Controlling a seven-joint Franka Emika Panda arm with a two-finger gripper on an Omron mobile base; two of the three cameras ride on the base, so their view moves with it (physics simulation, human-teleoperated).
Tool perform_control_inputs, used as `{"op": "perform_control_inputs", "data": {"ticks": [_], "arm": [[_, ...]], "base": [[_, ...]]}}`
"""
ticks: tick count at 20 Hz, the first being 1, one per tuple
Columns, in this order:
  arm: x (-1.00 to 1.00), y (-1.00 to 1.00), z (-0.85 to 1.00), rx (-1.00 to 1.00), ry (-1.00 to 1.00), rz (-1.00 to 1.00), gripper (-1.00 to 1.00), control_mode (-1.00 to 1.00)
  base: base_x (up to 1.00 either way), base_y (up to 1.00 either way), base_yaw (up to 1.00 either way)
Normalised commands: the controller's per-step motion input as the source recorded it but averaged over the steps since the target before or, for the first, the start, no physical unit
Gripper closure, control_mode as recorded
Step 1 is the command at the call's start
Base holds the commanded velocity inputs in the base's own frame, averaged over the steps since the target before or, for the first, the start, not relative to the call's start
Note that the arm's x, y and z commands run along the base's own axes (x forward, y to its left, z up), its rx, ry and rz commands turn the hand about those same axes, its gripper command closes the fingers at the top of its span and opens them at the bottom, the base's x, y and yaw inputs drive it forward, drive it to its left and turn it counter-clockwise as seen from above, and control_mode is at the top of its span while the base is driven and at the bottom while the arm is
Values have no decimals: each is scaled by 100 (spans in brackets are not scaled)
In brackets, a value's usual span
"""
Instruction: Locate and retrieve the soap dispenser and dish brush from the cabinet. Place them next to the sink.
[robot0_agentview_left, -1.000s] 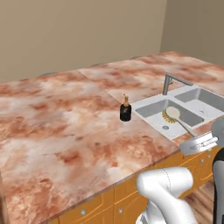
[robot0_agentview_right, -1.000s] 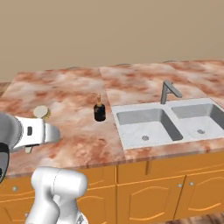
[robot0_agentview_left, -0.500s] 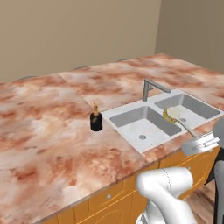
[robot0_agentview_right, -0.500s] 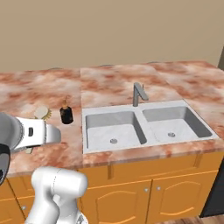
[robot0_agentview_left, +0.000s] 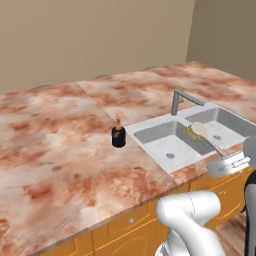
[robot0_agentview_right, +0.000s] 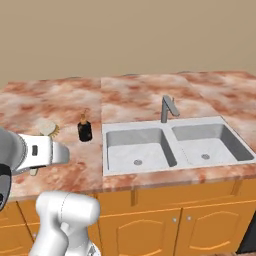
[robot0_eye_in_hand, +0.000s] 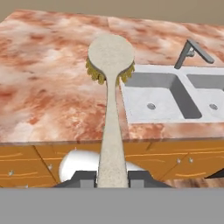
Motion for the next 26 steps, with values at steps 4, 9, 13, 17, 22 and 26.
{"op": "perform_control_inputs", "data": {"ticks": [4, 9, 13, 17, 22, 26], "arm": [[0, 0, 0, 0, 0, 0, 100, 100], [0, 0, 0, 0, 0, 0, 100, 100], [0, 0, 0, 0, 0, 0, 100, 100], [0, 0, 0, 0, 0, 0, 100, 100], [0, 0, 0, 0, 0, 0, 100, 100], [0, 0, 0, 0, 0, 0, 100, 100]], "base": [[0, 23, 50], [0, 15, 50], [23, -1, 32], [33, -38, 5], [27, -58, 0], [1, -23, -1]]}}
